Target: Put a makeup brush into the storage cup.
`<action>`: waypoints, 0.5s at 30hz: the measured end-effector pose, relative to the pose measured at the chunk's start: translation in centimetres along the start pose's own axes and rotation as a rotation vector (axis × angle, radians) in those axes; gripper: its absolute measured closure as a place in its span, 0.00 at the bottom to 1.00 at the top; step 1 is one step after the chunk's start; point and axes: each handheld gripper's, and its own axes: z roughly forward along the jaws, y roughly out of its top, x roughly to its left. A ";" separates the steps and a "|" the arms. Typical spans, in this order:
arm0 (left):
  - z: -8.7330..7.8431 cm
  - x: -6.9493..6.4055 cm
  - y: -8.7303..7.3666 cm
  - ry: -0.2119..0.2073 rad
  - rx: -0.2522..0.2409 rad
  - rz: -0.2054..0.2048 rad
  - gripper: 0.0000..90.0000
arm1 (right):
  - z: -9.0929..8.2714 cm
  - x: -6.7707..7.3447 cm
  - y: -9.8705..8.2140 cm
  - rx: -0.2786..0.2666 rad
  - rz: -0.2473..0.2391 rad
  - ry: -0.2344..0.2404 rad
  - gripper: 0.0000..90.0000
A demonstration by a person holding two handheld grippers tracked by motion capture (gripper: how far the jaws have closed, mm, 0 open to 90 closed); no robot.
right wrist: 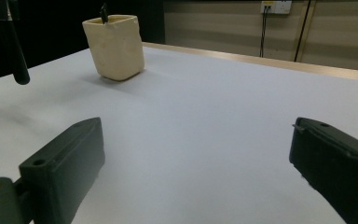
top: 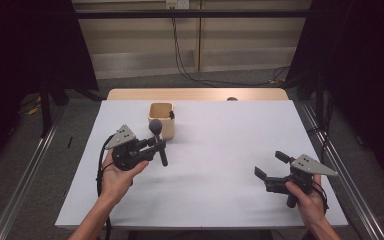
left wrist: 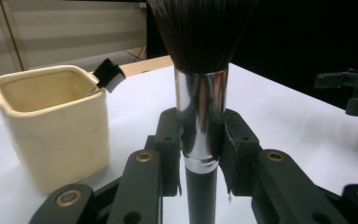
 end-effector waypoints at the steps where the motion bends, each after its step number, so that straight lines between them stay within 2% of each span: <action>1: -0.1 0.1 0.0 0.005 -0.004 -0.001 0.79 | -0.1 -0.1 -0.1 -0.002 0.002 -0.006 0.03; 9: -1.2 1.1 0.0 0.028 -0.019 -0.017 0.79 | -0.7 -0.7 -0.5 -0.013 0.029 -0.026 0.01; 15: -1.7 1.8 0.5 0.041 -0.021 -0.017 0.79 | -0.7 -0.7 -0.7 -0.006 0.021 -0.036 0.01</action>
